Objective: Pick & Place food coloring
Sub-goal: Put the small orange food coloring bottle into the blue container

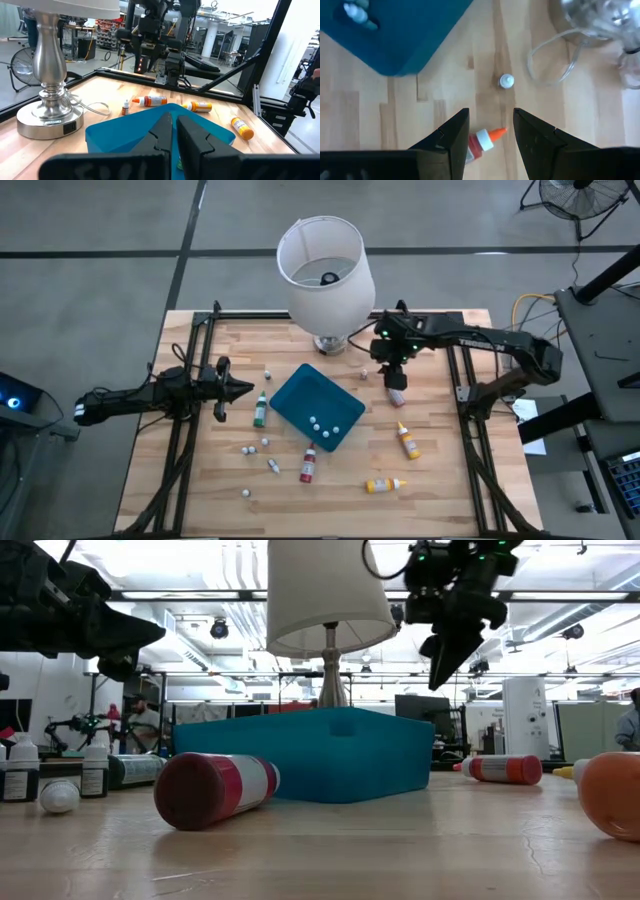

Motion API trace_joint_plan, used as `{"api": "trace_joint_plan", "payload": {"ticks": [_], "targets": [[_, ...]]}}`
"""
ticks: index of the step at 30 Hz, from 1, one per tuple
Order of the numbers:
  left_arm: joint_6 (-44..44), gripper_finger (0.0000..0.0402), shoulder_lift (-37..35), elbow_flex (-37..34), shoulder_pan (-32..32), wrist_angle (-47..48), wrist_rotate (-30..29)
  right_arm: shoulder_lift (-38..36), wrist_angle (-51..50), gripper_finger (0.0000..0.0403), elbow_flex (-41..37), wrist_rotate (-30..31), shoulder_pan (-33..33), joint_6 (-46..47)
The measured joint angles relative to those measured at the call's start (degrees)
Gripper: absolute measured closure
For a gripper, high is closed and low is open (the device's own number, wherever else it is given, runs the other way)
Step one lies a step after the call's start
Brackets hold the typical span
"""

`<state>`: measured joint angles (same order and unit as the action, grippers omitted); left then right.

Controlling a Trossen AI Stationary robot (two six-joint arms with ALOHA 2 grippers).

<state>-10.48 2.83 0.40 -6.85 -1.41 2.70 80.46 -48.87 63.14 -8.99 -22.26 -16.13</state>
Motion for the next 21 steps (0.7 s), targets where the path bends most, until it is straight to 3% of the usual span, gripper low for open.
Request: {"api": "trace_joint_plan", "payload": {"ticks": [9, 15, 21], "targets": [[0.0, 0.0402, 0.0, 0.0, 0.0, 0.0, -0.02, -7.85, 12.0, 0.0257, -13.55, 0.01, 0.15, 5.57], [-0.01, 0.0402, 0.02, 0.0, 0.0, -0.02, 0.0, -7.96, 23.83, 0.0257, -19.57, -0.04, 0.13, 6.37], [0.0, 0.0402, 0.0, 0.0, 0.0, 0.0, 0.0, -4.11, 27.43, 0.0257, -20.16, -0.03, 0.11, 5.31]]}}
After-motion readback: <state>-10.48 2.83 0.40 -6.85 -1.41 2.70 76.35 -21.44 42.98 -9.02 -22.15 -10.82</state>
